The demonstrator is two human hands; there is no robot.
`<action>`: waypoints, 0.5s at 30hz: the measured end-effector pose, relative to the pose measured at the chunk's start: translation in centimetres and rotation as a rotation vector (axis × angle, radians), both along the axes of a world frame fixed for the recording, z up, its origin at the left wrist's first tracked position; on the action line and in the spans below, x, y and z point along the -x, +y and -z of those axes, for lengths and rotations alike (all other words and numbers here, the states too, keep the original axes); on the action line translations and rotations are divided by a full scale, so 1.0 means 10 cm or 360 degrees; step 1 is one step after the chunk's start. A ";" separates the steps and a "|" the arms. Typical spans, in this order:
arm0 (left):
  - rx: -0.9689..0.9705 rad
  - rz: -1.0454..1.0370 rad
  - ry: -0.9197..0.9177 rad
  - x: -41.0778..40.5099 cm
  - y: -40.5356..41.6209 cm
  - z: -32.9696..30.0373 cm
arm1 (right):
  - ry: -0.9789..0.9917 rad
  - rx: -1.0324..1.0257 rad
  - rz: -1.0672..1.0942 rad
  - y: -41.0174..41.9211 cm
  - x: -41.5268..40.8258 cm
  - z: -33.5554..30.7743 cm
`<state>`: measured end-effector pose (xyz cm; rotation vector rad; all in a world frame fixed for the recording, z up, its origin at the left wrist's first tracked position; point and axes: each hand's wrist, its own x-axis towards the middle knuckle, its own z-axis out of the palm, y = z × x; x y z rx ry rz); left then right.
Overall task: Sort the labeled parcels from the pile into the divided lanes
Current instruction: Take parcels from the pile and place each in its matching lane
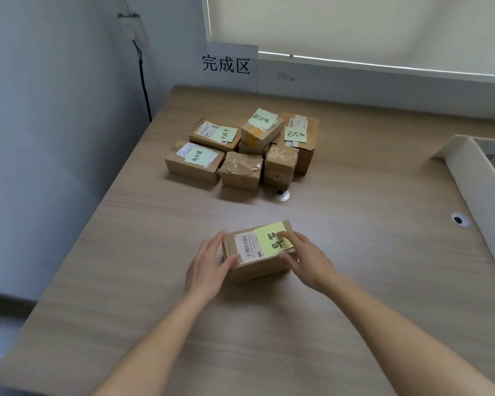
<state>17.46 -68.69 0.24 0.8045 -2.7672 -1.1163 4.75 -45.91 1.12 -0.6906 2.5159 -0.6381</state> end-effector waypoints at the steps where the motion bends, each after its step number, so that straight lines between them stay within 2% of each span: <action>1: 0.0002 0.0020 -0.0018 0.03 -0.04 0.01 | -0.0007 0.0003 -0.0011 0.02 0.00 0.02; 8: -0.0221 0.0182 0.0044 0.17 -0.08 0.14 | 0.0001 -0.0031 0.0005 0.06 0.02 0.05; 15: -0.0161 0.0144 -0.0066 -0.04 0.21 0.10 | 0.0003 -0.0168 0.0046 0.14 -0.16 0.05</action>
